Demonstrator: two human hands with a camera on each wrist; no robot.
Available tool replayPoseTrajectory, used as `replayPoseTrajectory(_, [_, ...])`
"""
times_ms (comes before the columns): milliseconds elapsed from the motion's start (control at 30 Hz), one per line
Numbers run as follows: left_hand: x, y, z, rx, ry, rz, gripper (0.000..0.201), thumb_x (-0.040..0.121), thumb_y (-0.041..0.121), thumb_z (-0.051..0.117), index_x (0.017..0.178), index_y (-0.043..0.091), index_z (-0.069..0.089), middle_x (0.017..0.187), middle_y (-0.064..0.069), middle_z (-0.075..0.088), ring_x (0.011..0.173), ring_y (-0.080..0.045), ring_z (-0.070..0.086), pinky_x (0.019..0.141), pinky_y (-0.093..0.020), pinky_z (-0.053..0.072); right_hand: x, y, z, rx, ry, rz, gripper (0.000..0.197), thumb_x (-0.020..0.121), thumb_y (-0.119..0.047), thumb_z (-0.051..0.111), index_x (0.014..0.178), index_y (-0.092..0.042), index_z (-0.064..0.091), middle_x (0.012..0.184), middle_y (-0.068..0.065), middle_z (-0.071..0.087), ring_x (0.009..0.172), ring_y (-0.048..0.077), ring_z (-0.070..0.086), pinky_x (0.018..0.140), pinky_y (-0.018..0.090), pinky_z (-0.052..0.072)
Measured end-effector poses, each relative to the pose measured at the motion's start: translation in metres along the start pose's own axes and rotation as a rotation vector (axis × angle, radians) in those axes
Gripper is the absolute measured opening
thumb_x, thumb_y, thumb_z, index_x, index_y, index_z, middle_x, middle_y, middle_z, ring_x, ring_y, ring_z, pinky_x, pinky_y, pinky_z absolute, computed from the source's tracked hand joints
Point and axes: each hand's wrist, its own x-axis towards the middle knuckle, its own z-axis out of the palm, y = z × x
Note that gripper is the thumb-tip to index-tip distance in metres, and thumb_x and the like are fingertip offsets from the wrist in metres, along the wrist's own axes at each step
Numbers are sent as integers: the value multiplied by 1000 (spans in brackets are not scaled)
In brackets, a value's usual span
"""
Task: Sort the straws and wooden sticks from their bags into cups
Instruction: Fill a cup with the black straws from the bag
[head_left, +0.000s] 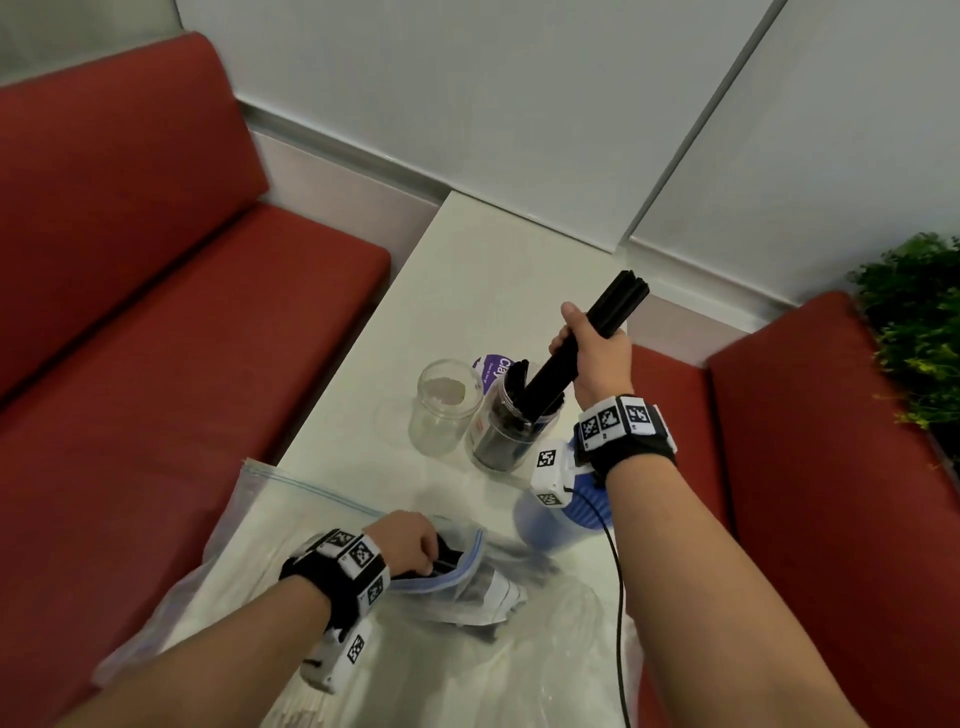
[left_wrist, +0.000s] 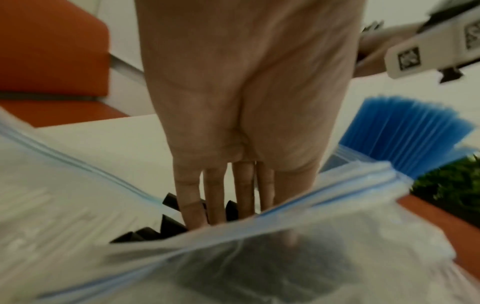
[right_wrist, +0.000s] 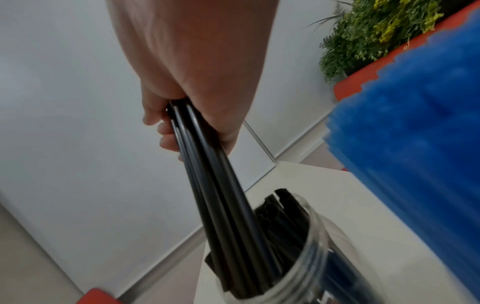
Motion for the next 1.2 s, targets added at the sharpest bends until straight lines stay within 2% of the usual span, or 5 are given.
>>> replayPoseTrajectory(333, [10, 7, 21, 571, -40, 59, 29, 95, 33, 49, 120, 23, 60, 129, -2, 56, 118, -29, 53, 100, -45, 40, 16, 8, 0, -94, 32, -100, 25, 86, -25, 81, 82, -15, 59, 63, 0, 60, 60, 17, 58, 65, 33, 52])
replayPoseTrajectory(533, [14, 5, 29, 549, -18, 33, 49, 92, 31, 56, 136, 16, 42, 130, -10, 56, 118, -33, 54, 99, -45, 42, 5, 28, 4, -198, -9, -101, 22, 85, -17, 82, 80, -13, 61, 71, 1, 62, 66, 12, 58, 67, 24, 49])
replayPoseTrajectory(833, [20, -9, 42, 568, -69, 24, 38, 97, 24, 52, 134, 15, 54, 126, -10, 63, 114, -31, 61, 96, -41, 51, -7, 12, 9, -215, 25, -121, 24, 85, -2, 75, 96, -19, 61, 86, 0, 63, 76, 13, 60, 72, 26, 51])
replayPoseTrajectory(1000, [16, -15, 38, 460, 36, 30, 49, 97, 49, 48, 141, 27, 48, 131, 0, 61, 117, -24, 60, 98, -31, 48, -19, 15, 12, -352, 92, -215, 19, 93, -11, 66, 109, -19, 60, 96, -1, 65, 83, 11, 59, 76, 27, 47])
replayPoseTrajectory(1200, [7, -5, 25, 641, -44, -33, 27, 98, 28, 52, 118, 12, 61, 118, -8, 65, 107, -26, 63, 80, -33, 46, -30, 24, 13, -502, 150, -271, 19, 101, -18, 58, 120, -15, 58, 100, -3, 65, 95, 18, 61, 74, 18, 42])
